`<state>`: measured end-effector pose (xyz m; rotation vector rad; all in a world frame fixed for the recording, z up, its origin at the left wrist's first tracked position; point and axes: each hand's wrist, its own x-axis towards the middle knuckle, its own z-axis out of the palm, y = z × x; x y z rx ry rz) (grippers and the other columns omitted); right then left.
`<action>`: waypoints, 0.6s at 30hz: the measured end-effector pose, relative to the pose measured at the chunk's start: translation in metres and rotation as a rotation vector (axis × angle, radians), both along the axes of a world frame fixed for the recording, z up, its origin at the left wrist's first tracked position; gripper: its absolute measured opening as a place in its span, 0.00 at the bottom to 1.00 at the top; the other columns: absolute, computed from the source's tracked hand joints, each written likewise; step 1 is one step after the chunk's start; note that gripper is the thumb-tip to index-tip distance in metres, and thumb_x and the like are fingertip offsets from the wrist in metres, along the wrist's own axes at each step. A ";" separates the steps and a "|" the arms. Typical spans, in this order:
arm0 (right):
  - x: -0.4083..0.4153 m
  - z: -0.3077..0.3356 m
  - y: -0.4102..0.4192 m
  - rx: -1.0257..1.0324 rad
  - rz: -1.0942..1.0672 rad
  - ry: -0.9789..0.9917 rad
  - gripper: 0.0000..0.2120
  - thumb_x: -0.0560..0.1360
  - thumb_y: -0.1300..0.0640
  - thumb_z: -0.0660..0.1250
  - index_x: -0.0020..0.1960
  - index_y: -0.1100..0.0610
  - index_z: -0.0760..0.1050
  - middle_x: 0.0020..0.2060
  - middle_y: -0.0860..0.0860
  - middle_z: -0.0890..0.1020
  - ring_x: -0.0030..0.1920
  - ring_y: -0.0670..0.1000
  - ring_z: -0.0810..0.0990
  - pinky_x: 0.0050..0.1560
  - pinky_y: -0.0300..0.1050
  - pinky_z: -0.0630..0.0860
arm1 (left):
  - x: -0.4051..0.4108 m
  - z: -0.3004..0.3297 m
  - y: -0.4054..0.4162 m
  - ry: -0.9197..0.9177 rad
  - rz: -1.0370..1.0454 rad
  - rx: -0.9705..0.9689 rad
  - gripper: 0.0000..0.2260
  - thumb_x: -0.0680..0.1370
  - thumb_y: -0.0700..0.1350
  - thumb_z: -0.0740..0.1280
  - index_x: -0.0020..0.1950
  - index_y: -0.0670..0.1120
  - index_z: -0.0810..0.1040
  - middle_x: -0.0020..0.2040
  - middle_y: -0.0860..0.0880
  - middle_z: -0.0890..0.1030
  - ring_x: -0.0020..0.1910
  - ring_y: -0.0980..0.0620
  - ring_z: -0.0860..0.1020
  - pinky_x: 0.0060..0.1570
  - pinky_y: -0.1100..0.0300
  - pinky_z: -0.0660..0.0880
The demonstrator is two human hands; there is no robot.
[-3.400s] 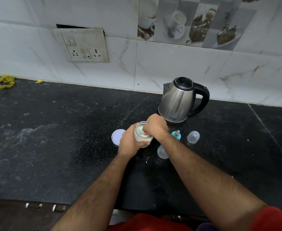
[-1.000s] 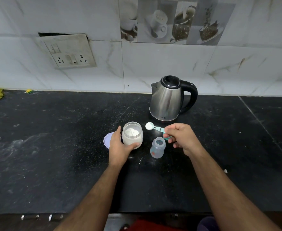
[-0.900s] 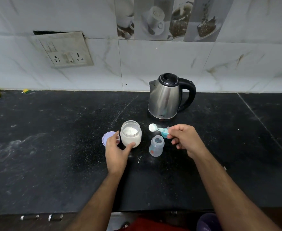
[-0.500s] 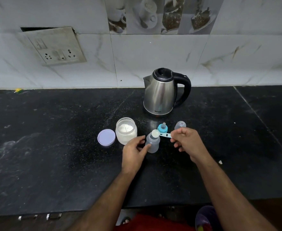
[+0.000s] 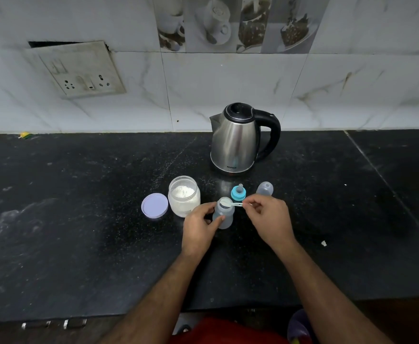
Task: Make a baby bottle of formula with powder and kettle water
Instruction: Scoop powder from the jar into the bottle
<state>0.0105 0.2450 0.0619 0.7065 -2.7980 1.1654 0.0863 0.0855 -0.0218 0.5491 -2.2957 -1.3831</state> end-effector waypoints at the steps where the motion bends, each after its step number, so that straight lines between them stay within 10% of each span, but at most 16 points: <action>1: 0.002 0.000 0.000 0.033 0.024 0.037 0.03 0.74 0.60 0.72 0.46 0.54 0.85 0.38 0.46 0.84 0.37 0.45 0.81 0.44 0.47 0.80 | 0.000 0.000 0.000 0.001 -0.001 -0.002 0.18 0.71 0.46 0.77 0.60 0.54 0.82 0.49 0.67 0.80 0.52 0.66 0.79 0.47 0.63 0.80; 18: 0.004 -0.003 0.004 -0.123 -0.040 0.013 0.04 0.74 0.62 0.73 0.45 0.55 0.85 0.34 0.41 0.83 0.36 0.41 0.82 0.41 0.40 0.80 | 0.002 -0.002 0.001 -0.025 0.038 0.063 0.19 0.71 0.47 0.77 0.62 0.50 0.81 0.53 0.60 0.83 0.53 0.65 0.80 0.48 0.66 0.79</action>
